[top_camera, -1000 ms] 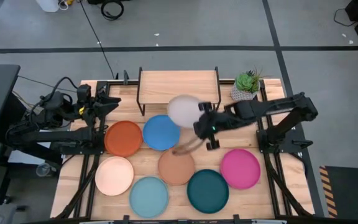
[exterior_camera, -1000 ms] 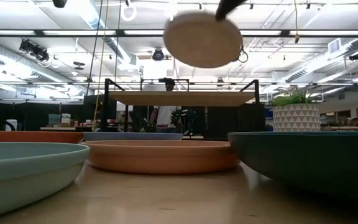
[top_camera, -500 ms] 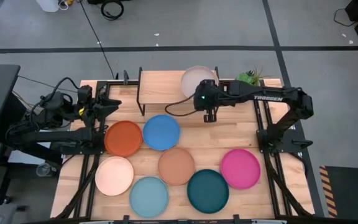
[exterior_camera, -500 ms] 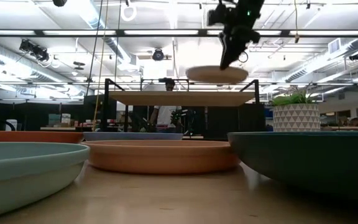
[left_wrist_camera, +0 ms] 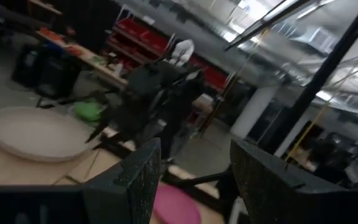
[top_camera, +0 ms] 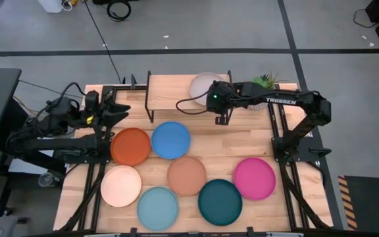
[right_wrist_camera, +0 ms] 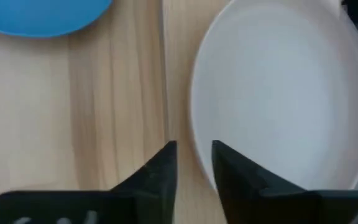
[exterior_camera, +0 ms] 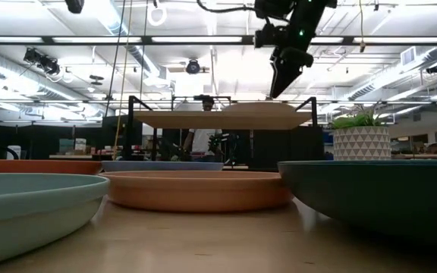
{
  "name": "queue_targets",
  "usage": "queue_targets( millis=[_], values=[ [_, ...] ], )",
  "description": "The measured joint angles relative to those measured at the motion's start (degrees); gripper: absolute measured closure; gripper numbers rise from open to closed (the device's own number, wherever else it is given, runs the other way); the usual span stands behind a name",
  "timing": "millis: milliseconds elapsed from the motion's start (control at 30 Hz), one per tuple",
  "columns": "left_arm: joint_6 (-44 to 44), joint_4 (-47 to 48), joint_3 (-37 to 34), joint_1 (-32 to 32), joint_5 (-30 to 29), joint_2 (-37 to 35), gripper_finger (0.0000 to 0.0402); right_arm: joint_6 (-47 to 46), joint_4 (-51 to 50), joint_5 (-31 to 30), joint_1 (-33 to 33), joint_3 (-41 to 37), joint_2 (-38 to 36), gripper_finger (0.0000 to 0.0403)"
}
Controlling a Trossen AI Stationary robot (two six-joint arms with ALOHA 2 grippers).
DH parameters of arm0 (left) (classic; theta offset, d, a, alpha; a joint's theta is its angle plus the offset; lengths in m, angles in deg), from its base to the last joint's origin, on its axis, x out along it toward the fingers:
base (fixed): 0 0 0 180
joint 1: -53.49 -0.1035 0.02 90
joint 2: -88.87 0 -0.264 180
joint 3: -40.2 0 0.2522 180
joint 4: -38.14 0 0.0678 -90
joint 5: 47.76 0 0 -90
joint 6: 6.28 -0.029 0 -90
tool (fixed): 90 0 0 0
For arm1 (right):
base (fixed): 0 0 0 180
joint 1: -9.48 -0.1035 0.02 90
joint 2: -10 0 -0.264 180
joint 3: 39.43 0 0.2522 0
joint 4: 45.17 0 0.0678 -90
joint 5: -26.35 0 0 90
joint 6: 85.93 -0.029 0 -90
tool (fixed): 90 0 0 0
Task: Place and stack plates onto a shelf
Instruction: Put the gray plate on the shelf, then put the blue plate on the shelf
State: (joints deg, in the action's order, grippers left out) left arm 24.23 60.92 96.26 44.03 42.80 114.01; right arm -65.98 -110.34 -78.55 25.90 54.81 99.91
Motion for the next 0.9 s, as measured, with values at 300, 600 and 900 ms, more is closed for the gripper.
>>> queue_targets(
  millis=[300,600,900],
  values=[
    [-2.8,11.2,2.1,2.2,3.4,7.8,0.0200,-10.6,-15.4,0.0,-2.6,12.2,0.0,0.0250],
    [-10.5,24.8,5.2,14.2,6.4,22.9,0.0200,-22.6,-25.1,-6.1,-10.8,22.9,-0.1,0.0251],
    [-17.5,29.4,5.2,24.1,-2.8,38.7,0.0204,-30.7,-25.5,-12.9,-17.6,24.5,-0.1,0.0251]
  ],
)
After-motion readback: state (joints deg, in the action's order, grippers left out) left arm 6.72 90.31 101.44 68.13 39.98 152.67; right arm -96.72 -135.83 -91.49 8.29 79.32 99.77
